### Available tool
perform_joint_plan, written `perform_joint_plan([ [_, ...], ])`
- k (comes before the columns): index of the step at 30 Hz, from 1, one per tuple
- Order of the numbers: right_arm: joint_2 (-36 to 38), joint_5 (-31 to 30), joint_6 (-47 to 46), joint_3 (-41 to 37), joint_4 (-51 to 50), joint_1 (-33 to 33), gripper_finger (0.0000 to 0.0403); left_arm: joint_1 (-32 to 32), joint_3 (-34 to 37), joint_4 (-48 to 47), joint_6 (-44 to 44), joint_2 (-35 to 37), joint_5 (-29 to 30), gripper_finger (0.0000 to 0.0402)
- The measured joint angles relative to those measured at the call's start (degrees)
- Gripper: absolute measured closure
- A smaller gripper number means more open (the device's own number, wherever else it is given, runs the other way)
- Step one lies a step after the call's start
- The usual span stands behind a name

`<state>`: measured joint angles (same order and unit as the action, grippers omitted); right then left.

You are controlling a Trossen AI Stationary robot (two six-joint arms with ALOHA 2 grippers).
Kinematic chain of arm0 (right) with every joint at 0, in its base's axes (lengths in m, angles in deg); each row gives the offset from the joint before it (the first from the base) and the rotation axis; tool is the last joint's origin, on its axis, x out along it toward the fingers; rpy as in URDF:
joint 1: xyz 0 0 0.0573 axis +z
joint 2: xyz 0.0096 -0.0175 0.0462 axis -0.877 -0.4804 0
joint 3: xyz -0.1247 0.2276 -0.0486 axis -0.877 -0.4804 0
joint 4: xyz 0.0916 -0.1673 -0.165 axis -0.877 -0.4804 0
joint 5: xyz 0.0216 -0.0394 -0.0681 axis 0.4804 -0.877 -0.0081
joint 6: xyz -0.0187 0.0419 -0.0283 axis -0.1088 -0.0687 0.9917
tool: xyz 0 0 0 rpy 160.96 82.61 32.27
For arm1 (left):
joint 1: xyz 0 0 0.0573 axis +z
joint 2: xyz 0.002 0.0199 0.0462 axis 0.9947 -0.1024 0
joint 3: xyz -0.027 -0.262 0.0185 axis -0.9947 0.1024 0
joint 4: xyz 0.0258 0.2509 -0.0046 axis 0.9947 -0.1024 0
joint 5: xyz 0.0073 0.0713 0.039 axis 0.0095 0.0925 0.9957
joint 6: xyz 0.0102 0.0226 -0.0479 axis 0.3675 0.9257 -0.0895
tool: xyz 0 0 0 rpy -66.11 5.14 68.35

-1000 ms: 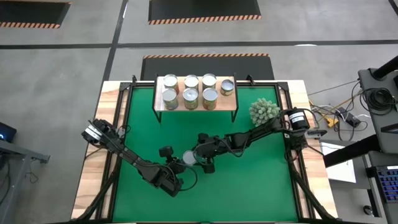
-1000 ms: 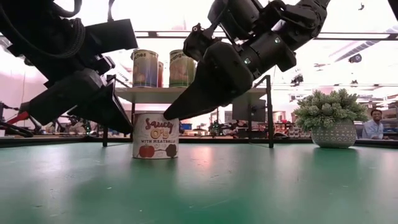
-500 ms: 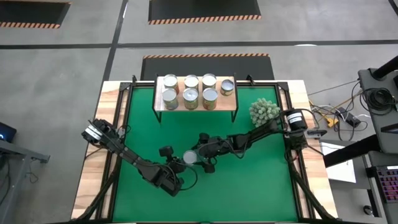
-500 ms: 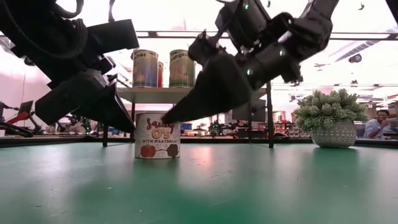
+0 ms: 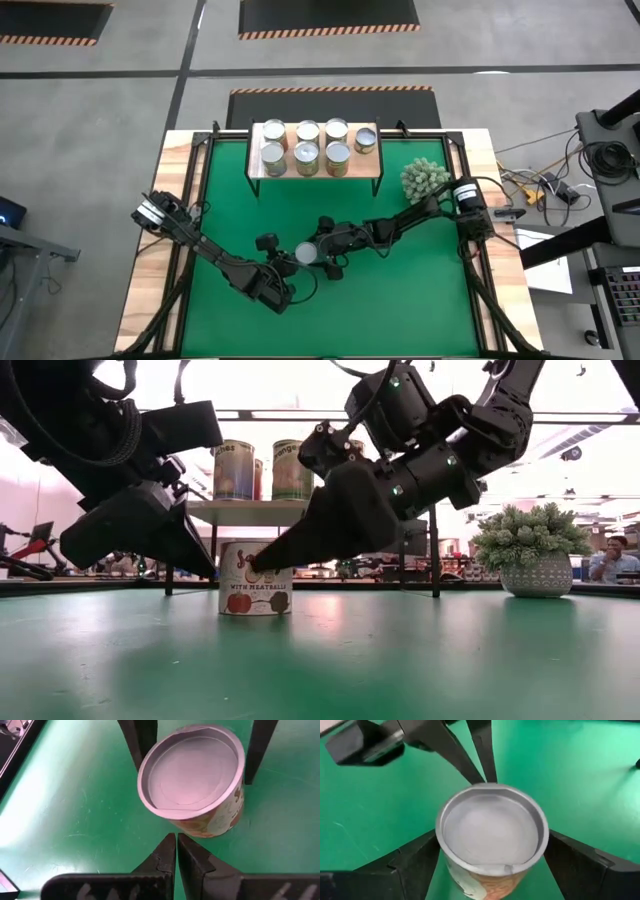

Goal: Pick and place cans onto a shelf
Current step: Put the canned meatballs on the shelf

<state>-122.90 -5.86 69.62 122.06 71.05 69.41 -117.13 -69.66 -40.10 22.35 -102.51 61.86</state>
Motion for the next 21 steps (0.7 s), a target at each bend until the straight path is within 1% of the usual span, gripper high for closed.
perform_joint_plan([
  [2, 0.17, 0.0, 0.01, 0.0, -0.12, 0.0, 0.0079, 0.06, 0.08, 0.24, 0.0, 0.0, 0.02, 0.0402],
  [4, 0.15, 0.0, -0.09, 0.0, -0.85, 0.0, 0.0089, 0.1, 0.12, 0.25, 0.0, 0.0, 0.02, 0.0402],
  [9, 0.15, 0.42, -0.14, 0.0, -0.65, 0.0, 0.0141, 0.12, 0.12, 0.66, 0.0, 0.0, 0.01, 0.0402],
  [11, 0.15, 0.44, -0.25, 0.0, -0.73, 0.0, 0.0154, 0.12, 0.12, 0.66, 0.0, 0.0, 0.31, 0.0402],
  [13, 0.27, 0.69, -0.27, 0.0, -0.89, 0.0, 0.0155, -0.01, 0.08, 0.59, 0.0, 0.0, 1.7, 0.0402],
  [16, 2.1, 2.0, -0.11, -0.01, -4.35, -0.03, 0.0142, -0.99, -0.19, -0.81, 0.63, 0.6, 4.32, 0.0402],
  [21, 10.61, 1.99, 2.66, -0.01, -16.36, -0.15, 0.013, -2.7, -0.29, -3.63, 0.86, 4.12, 6.91, 0.0402],
])
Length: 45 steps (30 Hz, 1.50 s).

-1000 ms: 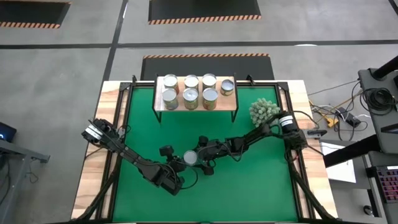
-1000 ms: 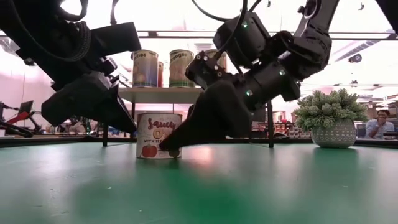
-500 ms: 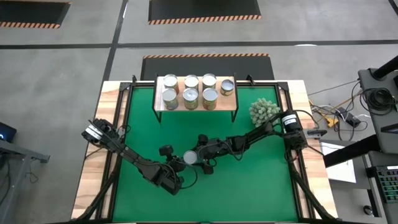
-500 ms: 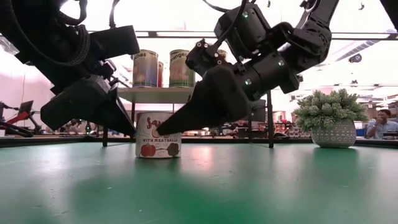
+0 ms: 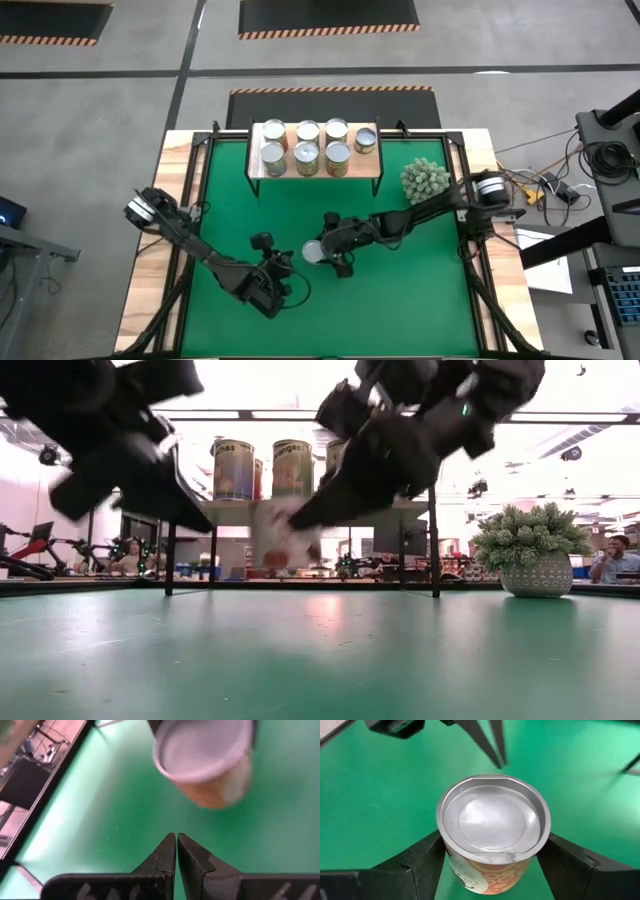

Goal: Pick and place cans onto a shelf
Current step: Put the canned meatballs on the shelf

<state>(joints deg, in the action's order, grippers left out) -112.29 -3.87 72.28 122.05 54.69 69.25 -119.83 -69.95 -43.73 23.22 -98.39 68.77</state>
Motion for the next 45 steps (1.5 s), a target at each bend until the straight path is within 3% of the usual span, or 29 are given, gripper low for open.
perform_joint_plan([
  [4, 9.45, -1.0, 2.26, 0.01, -12.41, -0.74, 0.0134, -1.28, -0.01, 1.02, 2.84, 4.32, 0.09, 0.0402],
  [10, 23.43, -7.67, 3.58, 0.01, -28.74, -3.79, 0.0133, -2.68, -0.06, 4.97, 9.61, 9.63, 0.04, 0.0402],
  [19, 36.41, -11.08, 3.7, -0.68, -39.11, -14.87, 0.0136, -2.75, -0.04, 6.36, 14.03, 12.14, 5.32, 0.0402],
  [30, 36.28, -6.33, 6.14, -2.89, -39.52, -28.5, 0.0133, -2.73, 0.0, 6.39, 15.03, 11.36, 6.52, 0.0402],
  [45, 35.57, -6.61, 8.74, -2.82, -39.25, -29.4, 0.0069, -2.73, 0.04, 6.4, 15.05, 11.31, 7.34, 0.0402],
])
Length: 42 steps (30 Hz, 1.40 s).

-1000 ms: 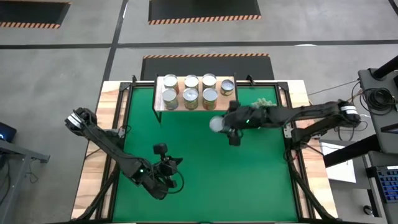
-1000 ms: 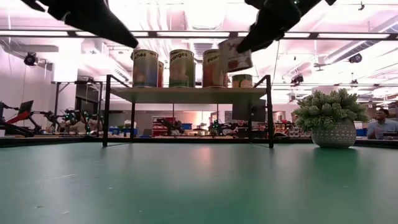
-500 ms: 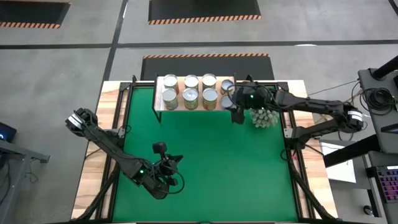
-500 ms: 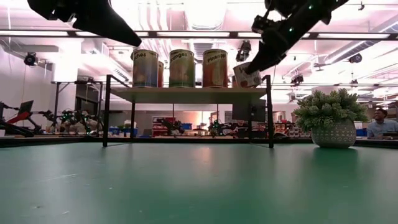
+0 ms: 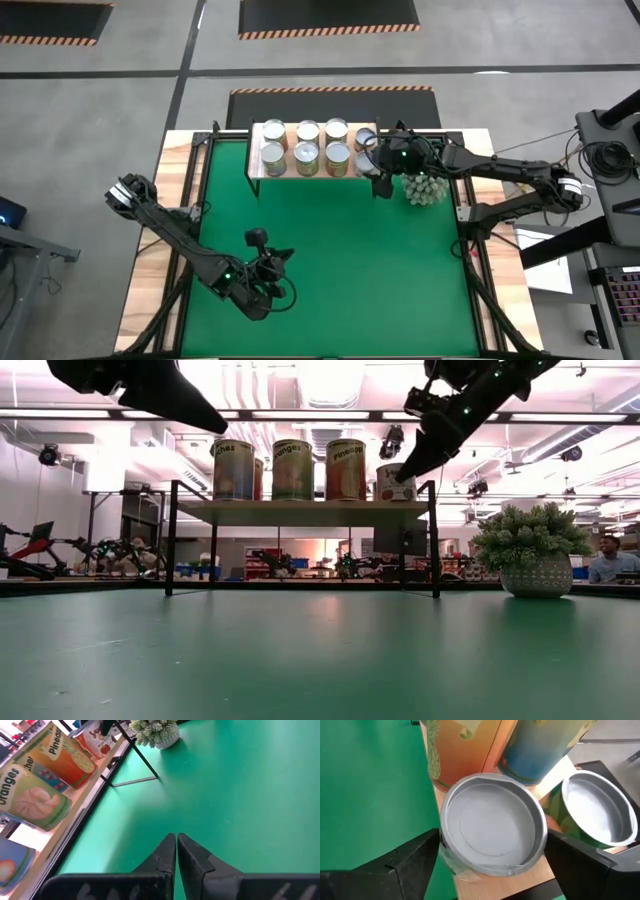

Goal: Pick and place cans onto a shelf
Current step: Put the canned meatballs on the shelf

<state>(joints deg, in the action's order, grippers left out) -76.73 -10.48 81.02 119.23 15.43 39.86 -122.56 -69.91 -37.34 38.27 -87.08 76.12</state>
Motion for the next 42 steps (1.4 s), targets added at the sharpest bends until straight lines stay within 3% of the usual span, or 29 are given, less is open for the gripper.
perform_joint_plan([
  [19, 0.44, -1.37, 2.42, 10.59, -12.65, 0.17, 0.0076, 0.0, 0.0, 0.01, 0.0, 0.0, 0.61, 0.0402],
  [26, 0.39, 2.09, 1.36, 12.34, -12.97, 0.17, 0.0086, 0.02, 0.0, 0.01, 0.0, 0.0, 0.82, 0.0402],
  [29, -0.35, 2.07, 1.34, 12.0, -12.19, 0.17, 0.0125, 0.0, 0.0, 0.0, 0.0, -0.01, 2.31, 0.0402],
  [36, -4.67, 1.95, 1.35, 11.93, -9.01, 0.03, 0.0265, 0.02, 0.0, -0.01, 0.23, -0.02, 3.63, 0.0402],
  [42, -7.03, -1.41, 4.28, 11.99, -9.76, 0.04, 0.0361, 0.02, 0.0, 0.01, 0.22, -0.02, 3.63, 0.0402],
])
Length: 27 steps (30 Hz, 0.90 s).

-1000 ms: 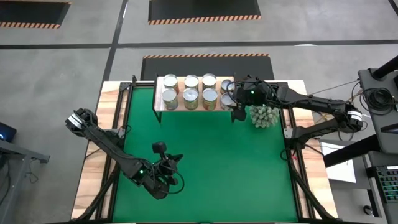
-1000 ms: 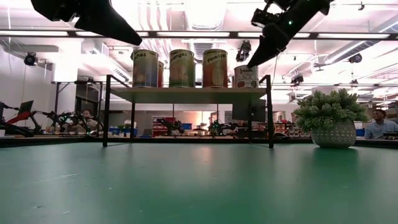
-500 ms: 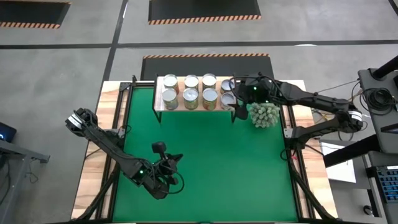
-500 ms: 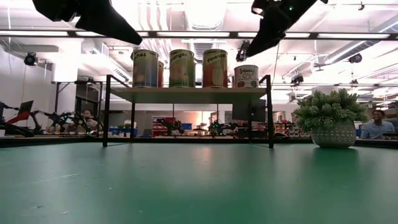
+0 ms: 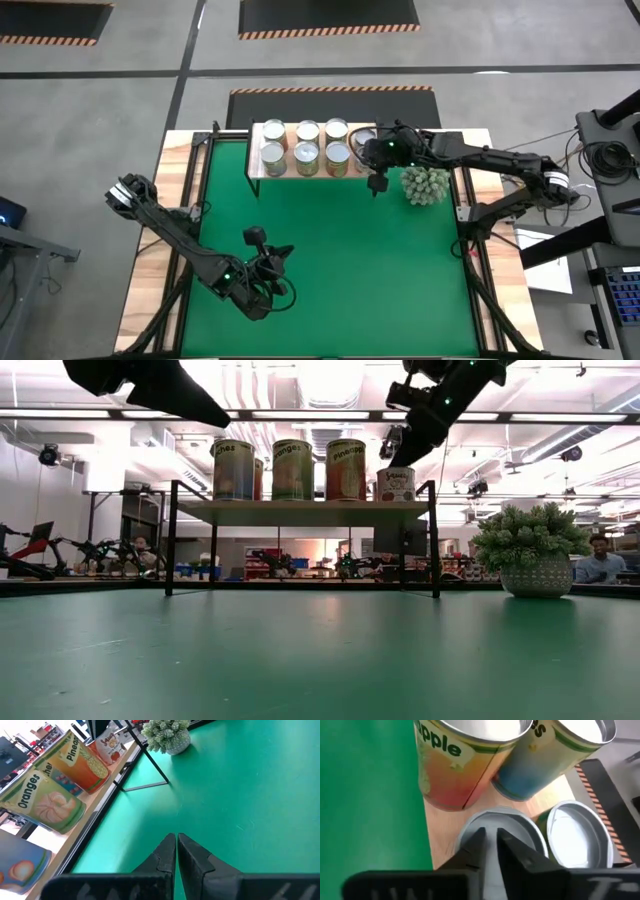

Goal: Pick and place cans onto a shelf
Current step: Put the canned meatballs on the shelf, then return to Home Position

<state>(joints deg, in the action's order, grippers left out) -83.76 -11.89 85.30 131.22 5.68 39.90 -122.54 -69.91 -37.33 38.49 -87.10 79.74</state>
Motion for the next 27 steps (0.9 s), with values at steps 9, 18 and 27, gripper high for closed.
perform_joint_plan([
  [9, 0.65, 0.0, 4.28, 0.0, -1.44, -0.02, 0.0394, 0.0, 0.02, -0.02, 0.0, 0.0, 0.0, 0.0402],
  [18, 1.0, 0.02, 6.72, 0.0, -0.93, 0.01, 0.0394, 0.0, 0.07, -0.01, 0.0, 0.0, 0.0, 0.0402],
  [27, 4.15, 0.02, 5.87, 0.0, -0.45, 0.41, 0.0394, 0.0, -0.98, -0.77, 2.62, 0.46, -0.91, 0.0402],
])
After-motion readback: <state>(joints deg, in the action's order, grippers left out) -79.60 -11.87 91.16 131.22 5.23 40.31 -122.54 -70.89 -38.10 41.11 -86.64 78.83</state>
